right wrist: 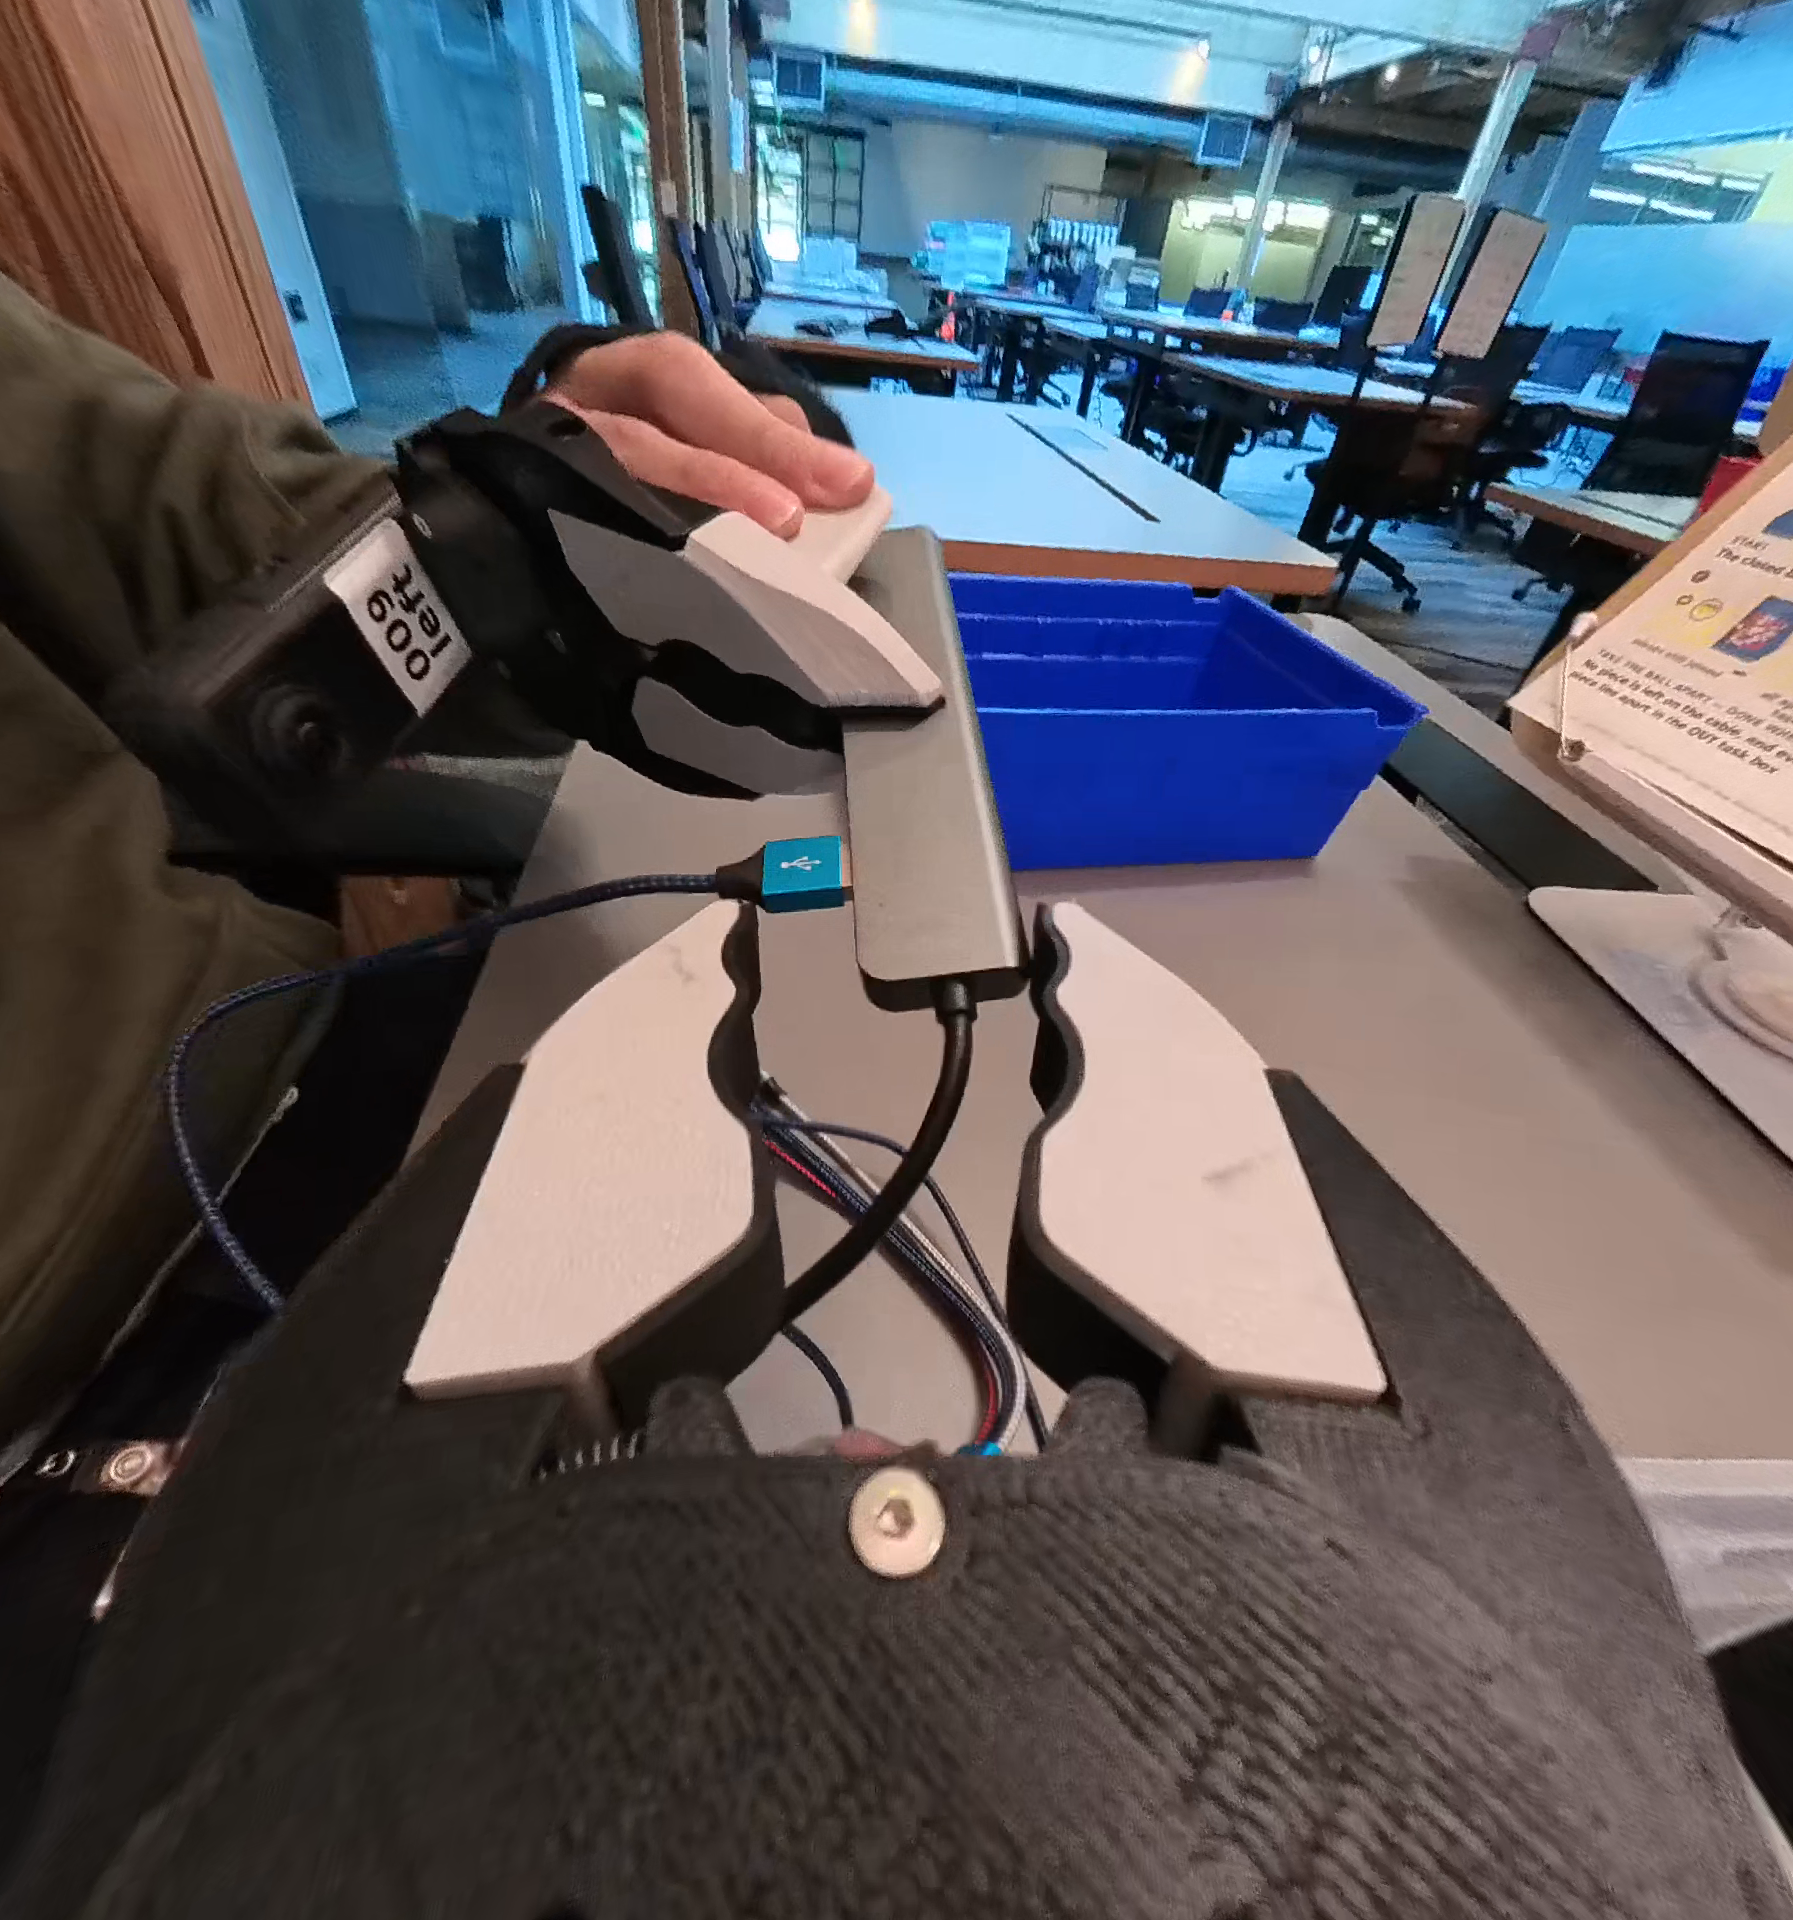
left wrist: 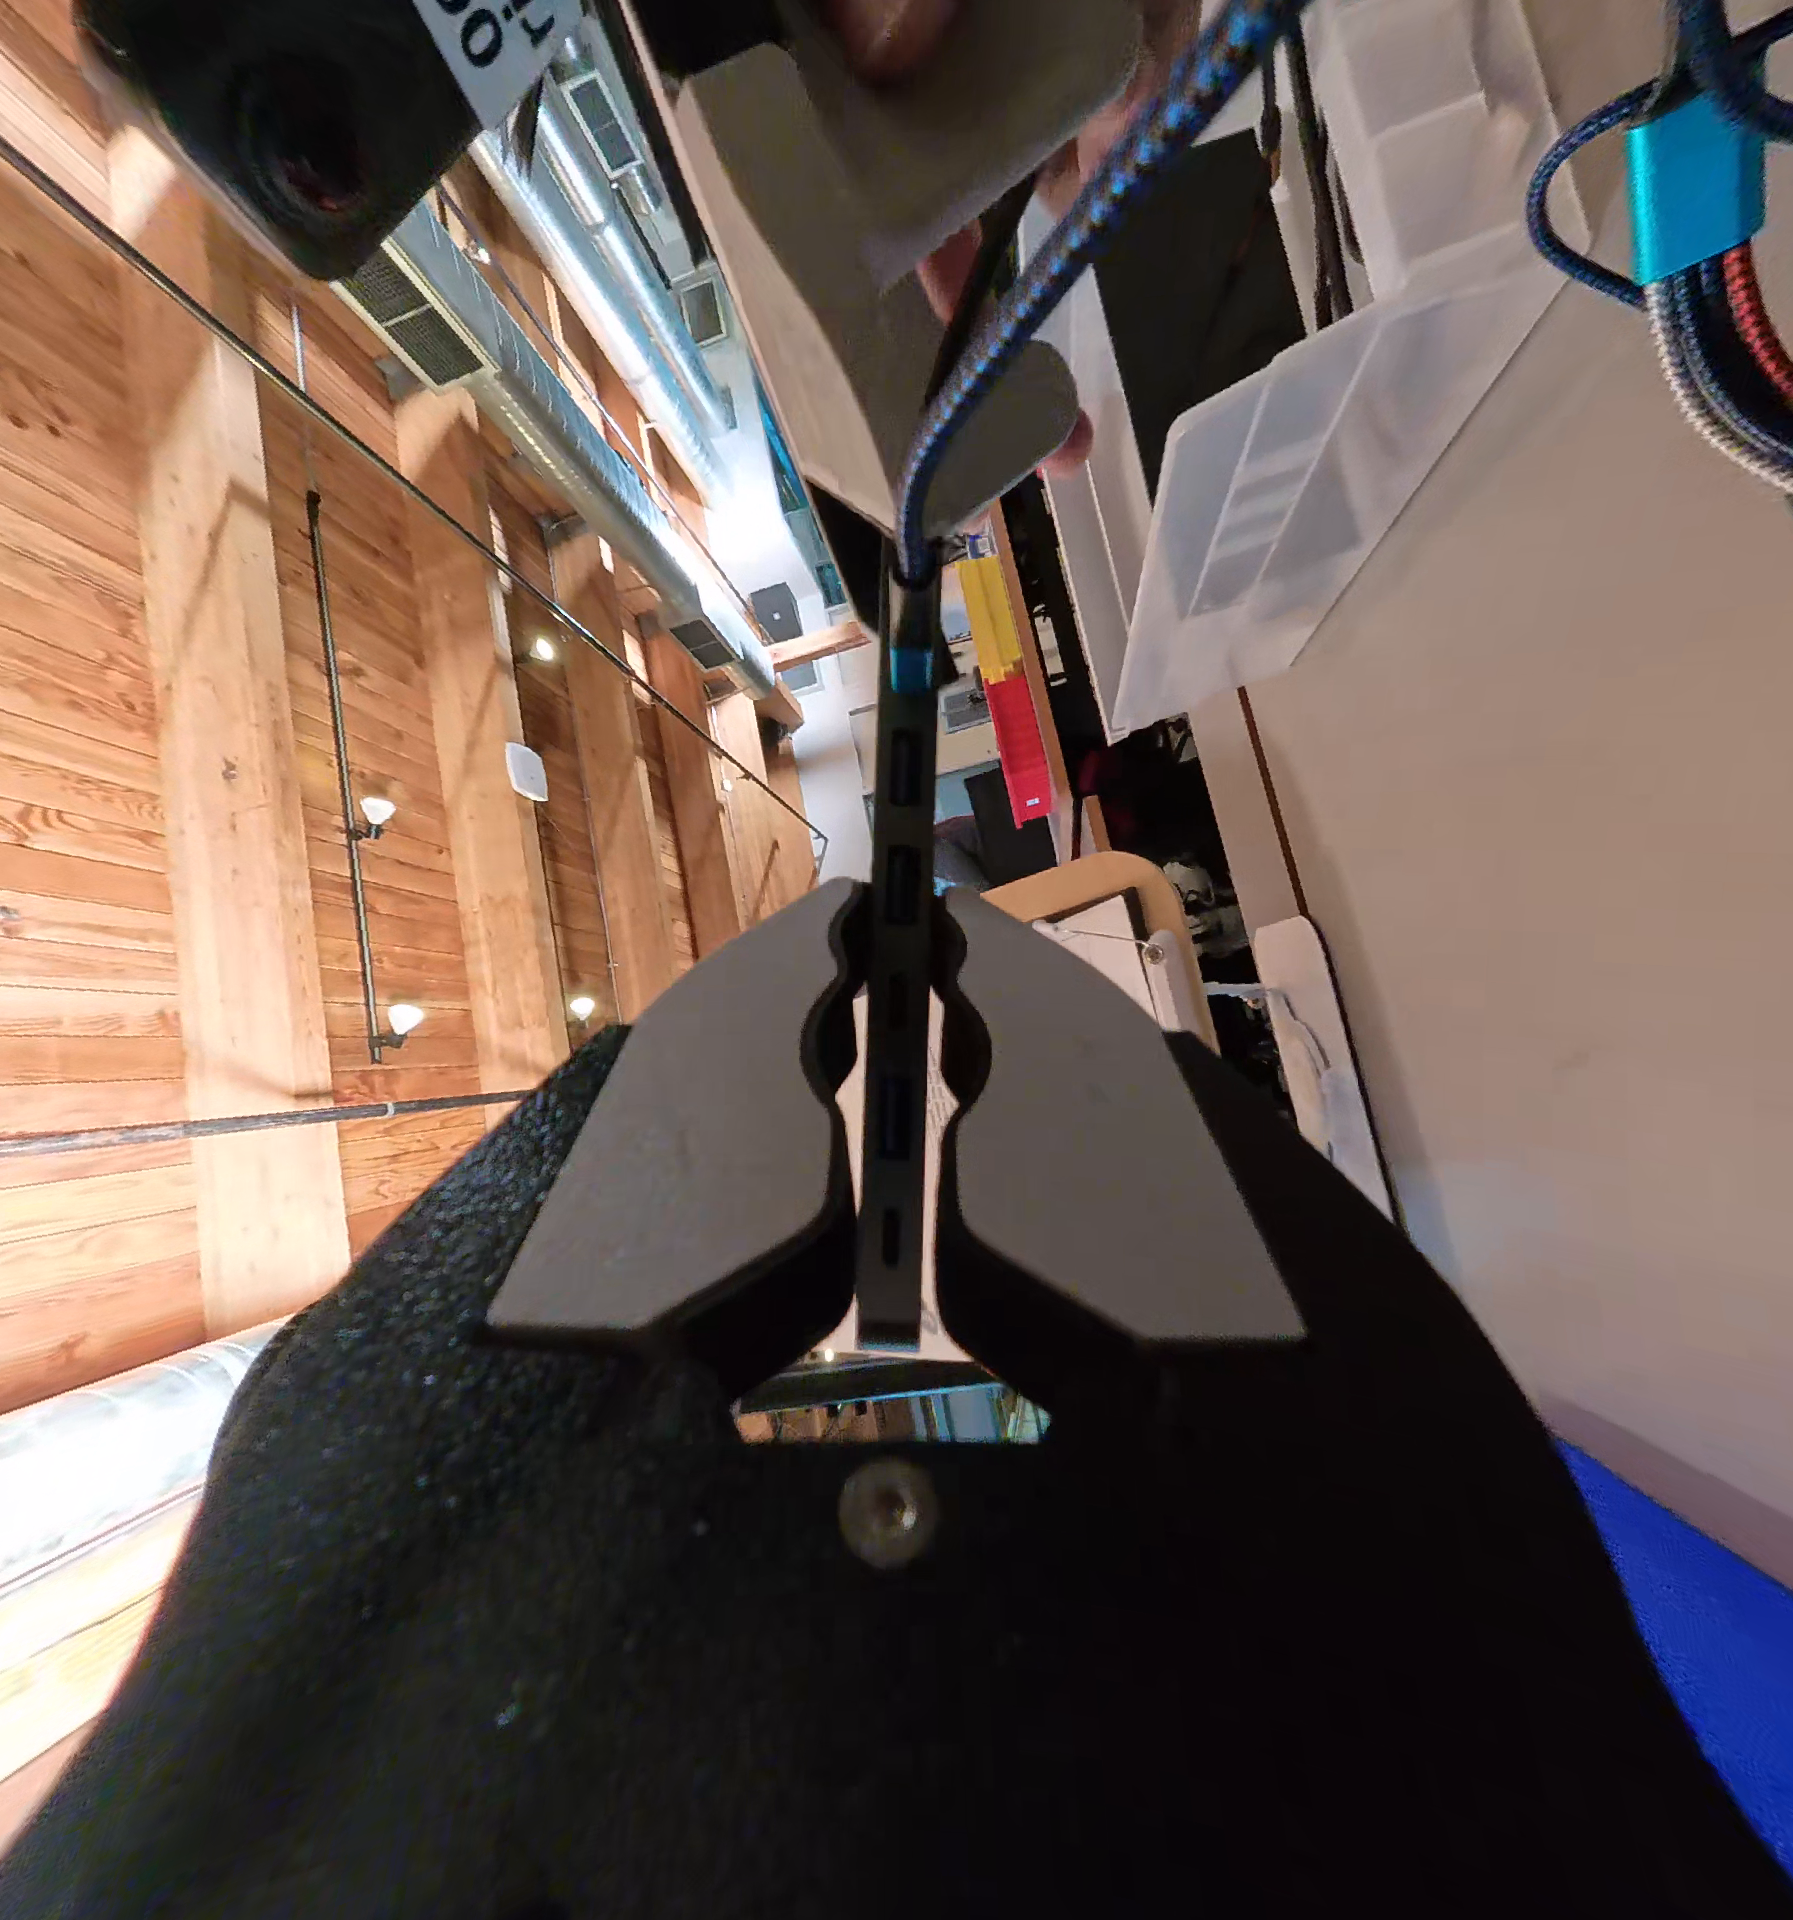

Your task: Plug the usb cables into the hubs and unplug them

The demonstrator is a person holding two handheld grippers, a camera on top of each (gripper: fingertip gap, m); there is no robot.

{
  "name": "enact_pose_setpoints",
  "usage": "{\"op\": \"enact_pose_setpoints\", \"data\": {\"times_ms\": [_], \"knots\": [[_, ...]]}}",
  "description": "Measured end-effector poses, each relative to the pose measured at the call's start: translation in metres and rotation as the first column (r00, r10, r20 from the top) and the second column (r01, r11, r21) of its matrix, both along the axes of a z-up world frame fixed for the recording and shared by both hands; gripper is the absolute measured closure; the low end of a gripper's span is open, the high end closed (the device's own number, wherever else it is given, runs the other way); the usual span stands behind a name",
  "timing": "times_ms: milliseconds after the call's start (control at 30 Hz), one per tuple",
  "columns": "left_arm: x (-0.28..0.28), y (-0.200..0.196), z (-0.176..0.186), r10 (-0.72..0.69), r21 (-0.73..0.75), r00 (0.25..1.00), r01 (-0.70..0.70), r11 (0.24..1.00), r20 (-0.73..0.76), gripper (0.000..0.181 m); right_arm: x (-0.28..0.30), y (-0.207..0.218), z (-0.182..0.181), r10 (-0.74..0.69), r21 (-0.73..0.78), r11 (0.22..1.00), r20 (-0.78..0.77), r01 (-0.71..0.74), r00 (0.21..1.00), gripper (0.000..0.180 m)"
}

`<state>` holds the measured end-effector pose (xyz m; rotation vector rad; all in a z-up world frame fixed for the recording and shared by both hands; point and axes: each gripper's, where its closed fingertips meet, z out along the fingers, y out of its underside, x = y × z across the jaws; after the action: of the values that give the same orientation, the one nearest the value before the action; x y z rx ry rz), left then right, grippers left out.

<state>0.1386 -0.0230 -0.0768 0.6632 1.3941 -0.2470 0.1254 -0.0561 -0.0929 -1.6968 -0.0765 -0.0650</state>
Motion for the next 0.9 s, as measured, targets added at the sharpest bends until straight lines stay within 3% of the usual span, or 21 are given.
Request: {"op": "enact_pose_setpoints", "data": {"times_ms": [233,400,567,667,767,900], "knots": [[-0.001,0.0,0.001,-0.004,-0.025,1.0,0.004,1.0,0.008,0.171,0.01,-0.002,0.003,-0.049,0.032,0.998,0.031,0.048,0.998,0.146],[-0.001,0.001,0.001,-0.016,-0.074,0.999,0.014,0.997,-0.033,0.17,0.011,-0.001,0.004,-0.051,0.03,0.998,0.089,0.048,0.995,0.148],[-0.014,-0.002,0.012,-0.182,-0.312,0.947,0.095,0.945,-0.263,0.156,-0.005,-0.007,0.017,0.02,0.079,0.996,0.206,-0.037,0.978,0.148],[-0.018,0.003,0.026,-0.339,-0.542,0.842,0.067,0.838,-0.42,0.136,-0.011,-0.01,0.022,0.056,0.127,0.988,0.205,-0.083,0.977,0.148],[-0.026,0.005,0.023,-0.525,-0.693,0.647,-0.007,0.721,-0.552,0.133,-0.014,-0.009,0.023,0.081,0.158,0.981,0.2,-0.114,0.976,0.148],[-0.046,0.002,0.015,-0.694,-0.765,0.365,-0.09,0.637,-0.621,0.134,-0.015,-0.006,0.02,0.078,0.148,0.982,0.264,-0.121,0.961,0.148]]}}
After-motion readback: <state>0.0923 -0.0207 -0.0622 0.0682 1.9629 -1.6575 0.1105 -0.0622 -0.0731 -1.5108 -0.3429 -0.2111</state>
